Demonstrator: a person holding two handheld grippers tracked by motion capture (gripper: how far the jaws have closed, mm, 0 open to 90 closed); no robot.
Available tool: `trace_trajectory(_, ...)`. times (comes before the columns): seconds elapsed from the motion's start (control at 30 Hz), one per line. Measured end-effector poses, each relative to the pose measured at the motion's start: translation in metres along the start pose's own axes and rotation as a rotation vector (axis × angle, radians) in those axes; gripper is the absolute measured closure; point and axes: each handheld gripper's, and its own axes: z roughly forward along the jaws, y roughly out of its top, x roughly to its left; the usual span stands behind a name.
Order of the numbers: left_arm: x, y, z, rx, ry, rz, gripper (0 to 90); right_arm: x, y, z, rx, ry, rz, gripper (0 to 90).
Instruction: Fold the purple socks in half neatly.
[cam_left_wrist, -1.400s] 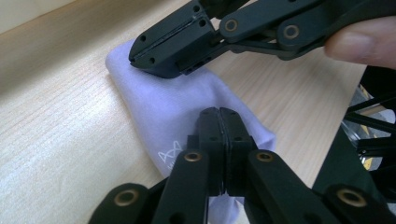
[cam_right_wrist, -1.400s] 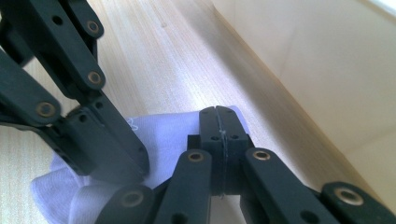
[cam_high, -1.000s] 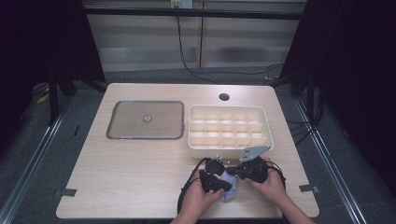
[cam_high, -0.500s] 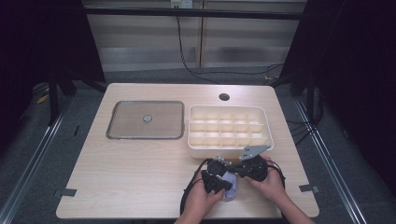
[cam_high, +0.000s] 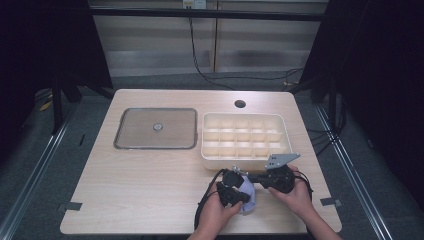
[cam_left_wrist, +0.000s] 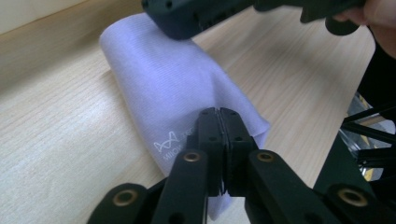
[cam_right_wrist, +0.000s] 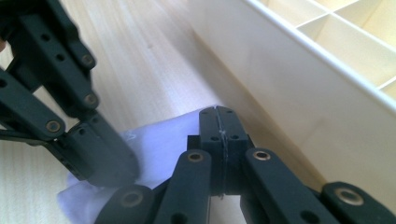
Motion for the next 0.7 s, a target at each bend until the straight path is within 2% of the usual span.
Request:
trace_trajectory(0.2,0.000,0.005,-0.009,-0.021,0.009,0.011,75.1,-0.002,-0.002,-0.005,0.000,0.011,0.024,89.2)
trace_trajectory(0.33,0.002,0.008,-0.019,-0.044,0.010,0.016,71.9,-0.004,-0.004,-0.008,0.003,0.023,0.038,87.7)
trace_trajectory(0.5,0.010,0.012,-0.033,-0.065,0.028,0.016,70.9,-0.007,-0.005,-0.012,0.003,0.024,0.053,86.5)
trace_trajectory(0.57,0.015,0.012,-0.038,-0.077,0.040,-0.001,70.9,-0.007,-0.005,-0.012,0.003,0.021,0.057,85.7)
trace_trajectory(0.7,0.022,0.010,-0.042,-0.063,0.059,-0.005,71.6,-0.007,-0.004,-0.011,0.007,0.024,0.052,85.5)
